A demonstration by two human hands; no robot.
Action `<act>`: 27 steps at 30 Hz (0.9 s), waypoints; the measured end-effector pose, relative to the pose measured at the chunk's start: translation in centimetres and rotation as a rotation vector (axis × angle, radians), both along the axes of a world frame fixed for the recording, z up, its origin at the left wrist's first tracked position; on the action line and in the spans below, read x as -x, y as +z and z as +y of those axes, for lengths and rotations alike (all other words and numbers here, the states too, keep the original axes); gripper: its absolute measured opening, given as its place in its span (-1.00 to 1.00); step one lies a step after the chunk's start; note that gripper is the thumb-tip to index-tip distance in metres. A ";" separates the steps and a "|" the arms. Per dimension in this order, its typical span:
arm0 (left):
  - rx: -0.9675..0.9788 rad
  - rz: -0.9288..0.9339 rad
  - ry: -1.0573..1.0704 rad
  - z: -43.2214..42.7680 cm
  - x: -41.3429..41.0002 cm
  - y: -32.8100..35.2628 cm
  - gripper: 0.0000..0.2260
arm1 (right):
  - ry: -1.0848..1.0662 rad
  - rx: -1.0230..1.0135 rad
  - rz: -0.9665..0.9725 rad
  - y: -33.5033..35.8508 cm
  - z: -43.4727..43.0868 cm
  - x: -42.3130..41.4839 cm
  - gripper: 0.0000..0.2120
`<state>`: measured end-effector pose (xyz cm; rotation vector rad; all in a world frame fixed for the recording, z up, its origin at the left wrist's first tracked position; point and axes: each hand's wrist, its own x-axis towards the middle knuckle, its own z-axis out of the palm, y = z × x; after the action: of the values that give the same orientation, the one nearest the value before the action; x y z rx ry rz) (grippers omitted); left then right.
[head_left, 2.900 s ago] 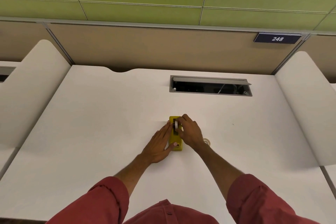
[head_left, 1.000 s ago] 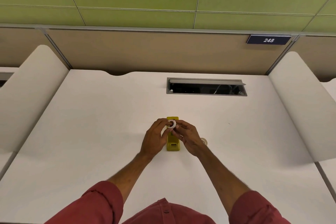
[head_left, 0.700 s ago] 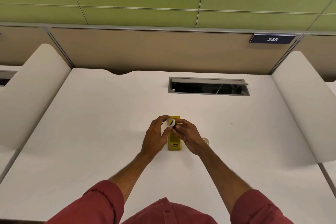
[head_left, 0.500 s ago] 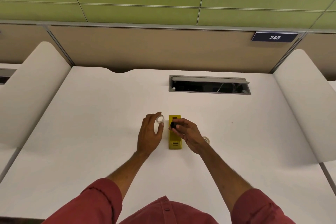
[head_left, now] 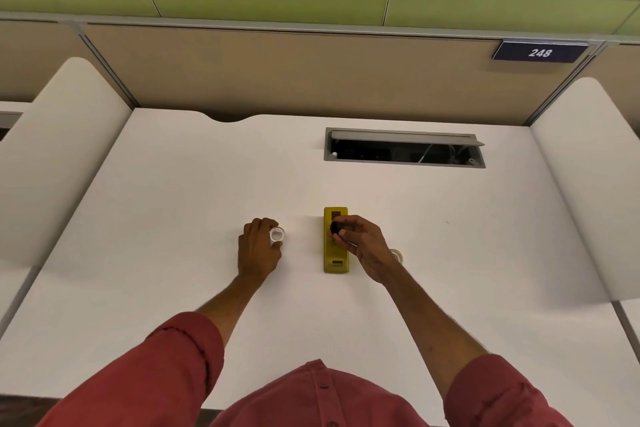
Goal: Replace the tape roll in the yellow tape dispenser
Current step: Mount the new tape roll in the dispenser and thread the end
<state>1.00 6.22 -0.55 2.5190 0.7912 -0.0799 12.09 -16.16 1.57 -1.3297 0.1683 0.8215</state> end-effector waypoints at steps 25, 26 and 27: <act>-0.064 -0.272 -0.103 -2.9 -0.2 0.2 -0.63 | 0.011 0.007 -0.032 0.2 -1.0 -0.3 -0.62; -0.058 -0.295 -0.152 -3.3 -0.6 0.5 -0.62 | 0.014 0.014 -0.040 0.3 -1.0 -0.3 -0.62; -0.048 -0.317 -0.202 -3.7 -0.9 0.8 -0.61 | 0.015 0.022 -0.050 0.4 -1.0 -0.3 -0.62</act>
<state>1.92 2.51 0.25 2.5606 0.4163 0.2679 12.40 -17.16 2.01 -1.3724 0.1285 0.8008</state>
